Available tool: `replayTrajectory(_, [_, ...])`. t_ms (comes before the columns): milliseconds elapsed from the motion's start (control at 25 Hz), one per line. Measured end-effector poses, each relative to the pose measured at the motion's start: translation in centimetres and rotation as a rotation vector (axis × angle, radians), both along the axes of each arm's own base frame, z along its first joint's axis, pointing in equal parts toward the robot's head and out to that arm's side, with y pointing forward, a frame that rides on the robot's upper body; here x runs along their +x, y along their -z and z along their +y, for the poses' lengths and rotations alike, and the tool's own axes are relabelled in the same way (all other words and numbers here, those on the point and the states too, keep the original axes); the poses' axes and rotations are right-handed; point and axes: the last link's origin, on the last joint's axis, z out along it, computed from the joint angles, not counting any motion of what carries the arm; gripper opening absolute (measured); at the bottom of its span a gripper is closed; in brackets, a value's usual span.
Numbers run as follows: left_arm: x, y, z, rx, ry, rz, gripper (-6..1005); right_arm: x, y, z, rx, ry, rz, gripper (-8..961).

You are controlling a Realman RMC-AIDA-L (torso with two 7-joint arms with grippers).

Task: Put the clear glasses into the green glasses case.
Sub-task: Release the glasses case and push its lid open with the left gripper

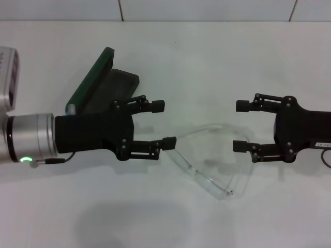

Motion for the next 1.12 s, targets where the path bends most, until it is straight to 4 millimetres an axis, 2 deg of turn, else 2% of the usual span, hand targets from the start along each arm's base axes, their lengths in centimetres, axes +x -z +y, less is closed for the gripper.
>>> replayTrajectory(440, [-0.3,-0.7,0.8,0.020,-0.064,-0.001,846,0.0,0.3,-0.2,0.009,-0.010,0.002,799])
replayTrajectory(480, [-0.6,-1.9,2.7,0.064,-0.158,0.018,843,0.0,0.3,-0.2,0.009,-0.011,0.002,799])
replayTrajectory(520, [-0.7,-2.2,3.1,0.070,-0.189,0.030,840,-0.1,0.3,-0.1,0.008,-0.013,0.002,799])
replayTrajectory(600, [-0.9,-4.0,5.4,0.125,-0.295,0.088,835,-0.1,0.4,-0.1,0.006,-0.015,0.000,798])
replayTrajectory(800, [-1.2,-6.4,7.9,0.183,-0.433,0.258,821,-0.2,0.6,-0.2,0.000,-0.018,-0.001,797])
replayTrajectory(920, [-1.6,-6.3,8.5,0.202,-0.510,0.361,813,-0.1,0.6,-0.3,-0.001,-0.014,0.000,797])
replayTrajectory(1120, [-2.3,-4.7,8.8,0.204,-0.597,0.493,799,0.0,0.6,-0.4,-0.002,-0.012,0.000,795])
